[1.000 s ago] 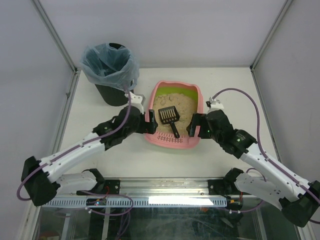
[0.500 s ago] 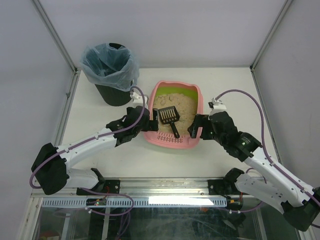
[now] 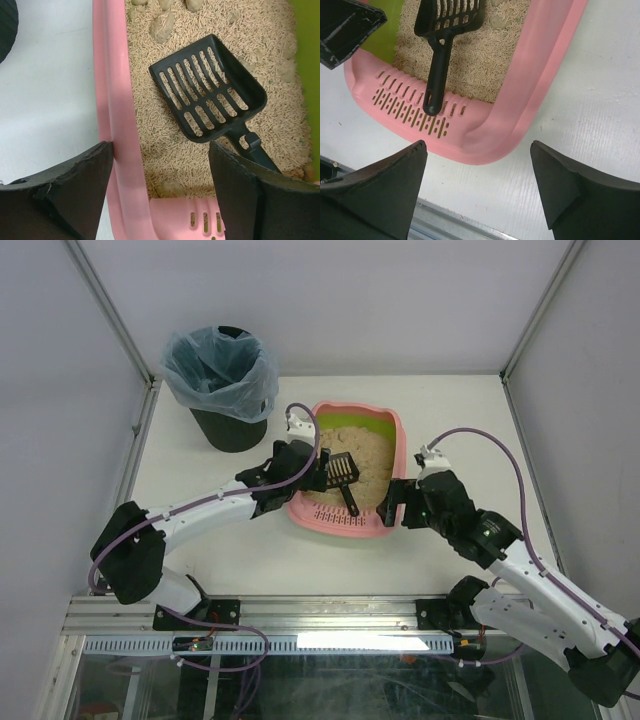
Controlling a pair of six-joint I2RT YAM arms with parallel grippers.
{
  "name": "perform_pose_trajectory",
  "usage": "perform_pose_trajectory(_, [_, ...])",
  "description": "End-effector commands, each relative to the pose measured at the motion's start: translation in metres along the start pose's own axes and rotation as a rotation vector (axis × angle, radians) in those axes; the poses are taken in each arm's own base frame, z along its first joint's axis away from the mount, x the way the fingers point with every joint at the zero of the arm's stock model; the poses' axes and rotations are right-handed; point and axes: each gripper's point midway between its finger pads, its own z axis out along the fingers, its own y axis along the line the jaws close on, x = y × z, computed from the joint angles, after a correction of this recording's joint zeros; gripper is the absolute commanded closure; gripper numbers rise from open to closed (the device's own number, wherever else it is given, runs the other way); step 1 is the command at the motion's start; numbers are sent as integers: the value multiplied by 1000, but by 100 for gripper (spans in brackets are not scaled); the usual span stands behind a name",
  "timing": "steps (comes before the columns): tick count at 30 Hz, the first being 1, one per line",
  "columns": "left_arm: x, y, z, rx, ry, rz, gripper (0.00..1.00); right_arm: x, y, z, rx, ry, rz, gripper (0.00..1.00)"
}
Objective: Clean the litter box
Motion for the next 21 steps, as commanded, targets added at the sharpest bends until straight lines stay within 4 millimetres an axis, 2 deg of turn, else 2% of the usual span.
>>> perform_pose_trajectory(1, [-17, -14, 6, 65, -37, 4, 24, -8, 8, -5, -49, -28, -15, 12])
perform_pose_trajectory(6, [2, -19, 6, 109, 12, 5, 25, -4, 10, -5, -67, -17, -19, 12])
perform_pose_trajectory(11, [11, -33, -4, 172, 26, 16, 26, -3, 14, -4, -91, -18, -15, 12])
perform_pose_trajectory(21, [28, -93, -30, 339, 39, 44, 27, -4, 3, -3, -23, -29, 36, 12])
